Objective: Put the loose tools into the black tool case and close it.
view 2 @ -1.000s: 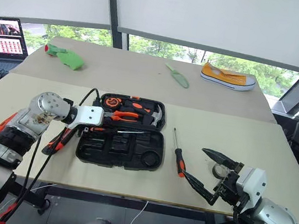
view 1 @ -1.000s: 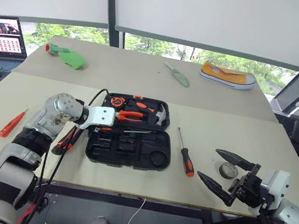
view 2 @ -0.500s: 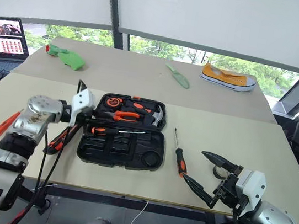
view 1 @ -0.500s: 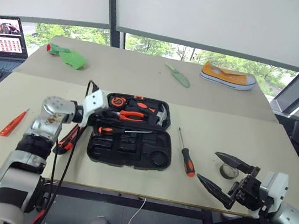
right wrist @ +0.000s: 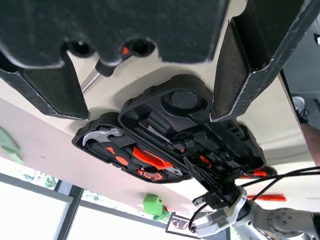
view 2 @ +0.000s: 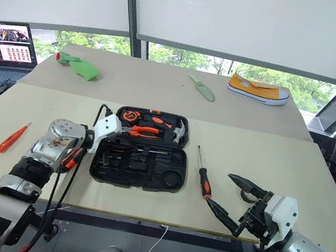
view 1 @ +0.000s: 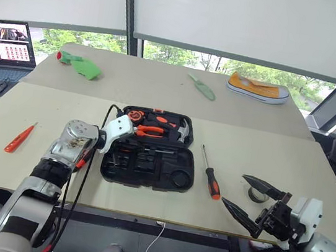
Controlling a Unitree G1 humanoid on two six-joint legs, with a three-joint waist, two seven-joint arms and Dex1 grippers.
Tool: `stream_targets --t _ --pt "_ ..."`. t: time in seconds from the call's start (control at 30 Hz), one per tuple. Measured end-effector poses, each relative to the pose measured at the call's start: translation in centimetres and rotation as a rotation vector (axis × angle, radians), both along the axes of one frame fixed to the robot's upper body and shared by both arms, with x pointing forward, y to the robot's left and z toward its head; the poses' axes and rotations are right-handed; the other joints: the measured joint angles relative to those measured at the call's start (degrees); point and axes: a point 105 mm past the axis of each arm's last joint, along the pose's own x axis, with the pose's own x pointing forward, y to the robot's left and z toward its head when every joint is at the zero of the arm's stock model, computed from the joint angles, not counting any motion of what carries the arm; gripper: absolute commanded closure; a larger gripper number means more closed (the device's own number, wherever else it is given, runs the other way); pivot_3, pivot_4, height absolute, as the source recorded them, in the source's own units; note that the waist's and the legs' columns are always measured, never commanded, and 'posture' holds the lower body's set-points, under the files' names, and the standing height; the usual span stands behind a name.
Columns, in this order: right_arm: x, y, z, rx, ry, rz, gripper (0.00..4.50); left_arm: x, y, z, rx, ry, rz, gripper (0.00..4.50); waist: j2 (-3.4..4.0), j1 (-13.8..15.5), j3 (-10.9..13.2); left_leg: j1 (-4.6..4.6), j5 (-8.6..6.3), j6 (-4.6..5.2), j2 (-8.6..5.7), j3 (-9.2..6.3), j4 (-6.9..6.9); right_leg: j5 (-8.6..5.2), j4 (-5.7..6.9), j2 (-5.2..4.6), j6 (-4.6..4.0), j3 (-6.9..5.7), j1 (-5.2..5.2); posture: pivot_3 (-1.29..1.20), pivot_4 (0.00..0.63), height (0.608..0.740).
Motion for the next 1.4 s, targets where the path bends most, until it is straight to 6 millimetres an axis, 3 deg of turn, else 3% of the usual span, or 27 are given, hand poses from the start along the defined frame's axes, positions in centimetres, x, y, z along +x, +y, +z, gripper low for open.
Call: stream_targets --t 0.07,0.13,0.2,0.33,0.43,0.53,0.67,0.83,0.93,1.07,1.17,1.3,1.4 --pt "0.1 0.0 0.0 0.020 -0.003 -0.030 0.00 -0.1 0.0 0.1 -0.081 -0.001 0.001 3.85 0.02 0.0 0.0 -0.04 0.00 0.00 0.00 0.01 0.00 0.00 0.00 -0.02 0.00 0.00 -0.05 0.00 0.150 0.740" --pt "0.0 -0.2 0.1 0.031 -0.009 -0.062 0.00 -1.0 0.1 0.4 -0.199 0.001 -0.031 2.92 0.01 -0.3 0.0 -0.15 0.00 0.02 0.02 0.00 -0.01 0.16 0.01 -0.01 -0.23 0.00 -0.14 0.00 0.150 0.740" --pt "-0.2 -0.9 0.3 0.029 -0.013 -0.110 0.00 -1.8 1.0 1.6 -0.308 -0.028 -0.056 2.40 0.00 -0.4 0.0 -0.28 -0.03 0.08 0.03 -0.01 -0.03 0.23 0.00 0.02 -0.39 0.01 -0.29 0.00 0.150 0.740" --pt "-1.0 -2.9 -0.8 -0.007 0.035 -0.247 0.00 -4.2 4.9 3.7 -0.326 -0.108 -0.081 1.05 0.09 -0.9 0.0 -0.25 -0.10 0.16 0.06 0.00 -0.13 0.17 0.00 0.07 -0.44 0.01 -0.30 0.00 0.150 0.740" --pt "-2.4 -4.9 -2.9 -0.041 0.164 -0.392 0.00 -8.0 7.8 2.4 -0.328 -0.067 -0.073 0.05 0.36 -1.1 -0.1 -0.17 -0.20 0.17 0.06 0.06 -0.14 0.04 -0.01 -0.04 -0.44 0.04 -0.23 0.00 0.150 0.740" --pt "-3.6 -6.2 -4.8 -0.054 0.281 -0.481 0.00 -11.1 9.4 0.8 -0.336 -0.009 -0.049 0.05 0.36 -0.9 -0.1 -0.17 -0.42 -0.20 0.12 0.09 -0.10 -0.22 -0.04 -0.10 -0.91 -0.02 -0.27 0.00 0.150 0.740" --pt "-3.7 -6.3 -5.4 -0.011 0.360 -0.508 0.00 -13.8 10.6 0.7 -0.366 -0.005 -0.023 0.05 0.42 -0.7 -0.1 0.11 -0.52 -0.36 0.19 0.18 -0.12 -0.39 -0.07 -0.28 -0.64 -0.04 -0.40 0.00 0.150 0.740" --pt "-0.2 -2.7 -1.8 0.000 0.362 -0.359 0.00 -14.1 9.7 1.8 -0.371 -0.048 -0.042 0.05 0.55 -0.8 0.0 0.22 -0.53 -0.37 0.12 0.35 -0.18 -0.39 -0.07 -0.53 -0.64 -0.03 -0.44 0.00 0.150 0.740" --pt "1.9 -0.5 -0.9 -0.054 0.420 -0.303 0.00 -13.6 9.1 2.4 -0.393 -0.079 -0.044 0.05 0.50 -0.8 0.0 0.21 -0.52 -0.35 0.10 0.37 -0.16 -0.36 -0.07 -0.49 -0.68 -0.05 -0.45 0.00 0.150 0.740" --pt "4.0 0.7 -2.1 -0.128 0.541 -0.349 0.00 -13.5 8.3 2.9 -0.412 -0.094 -0.057 0.05 0.38 -0.4 -0.1 -0.22 -0.32 0.28 0.05 0.38 -0.15 -0.31 -0.08 -0.38 -0.90 -0.03 -0.42 0.00 0.150 0.740" --pt "5.3 0.9 -3.8 -0.149 0.608 -0.407 0.00 -13.5 7.7 2.8 -0.419 -0.090 -0.074 0.05 0.37 -0.3 -0.1 -0.77 -0.52 0.45 0.04 0.35 -0.07 -0.11 -0.06 -0.21 -0.38 0.06 -0.84 0.00 0.150 0.740" --pt "5.8 1.9 -5.4 -0.160 0.663 -0.424 1.02 -13.4 7.3 2.9 -0.418 -0.091 -0.093 0.00 0.37 -0.5 -0.1 -0.83 -0.65 0.55 0.10 0.25 -0.04 -0.16 -0.05 -0.05 -0.33 0.08 -0.86 0.00 0.150 0.740" --pt "6.1 1.6 -5.8 -0.161 0.664 -0.479 2.04 -13.4 7.1 3.0 -0.416 -0.094 -0.102 0.00 0.36 -0.6 -0.1 -0.70 -0.65 0.54 0.11 0.26 0.02 -0.16 -0.04 -0.06 -0.34 0.09 -0.77 0.00 0.150 0.740"
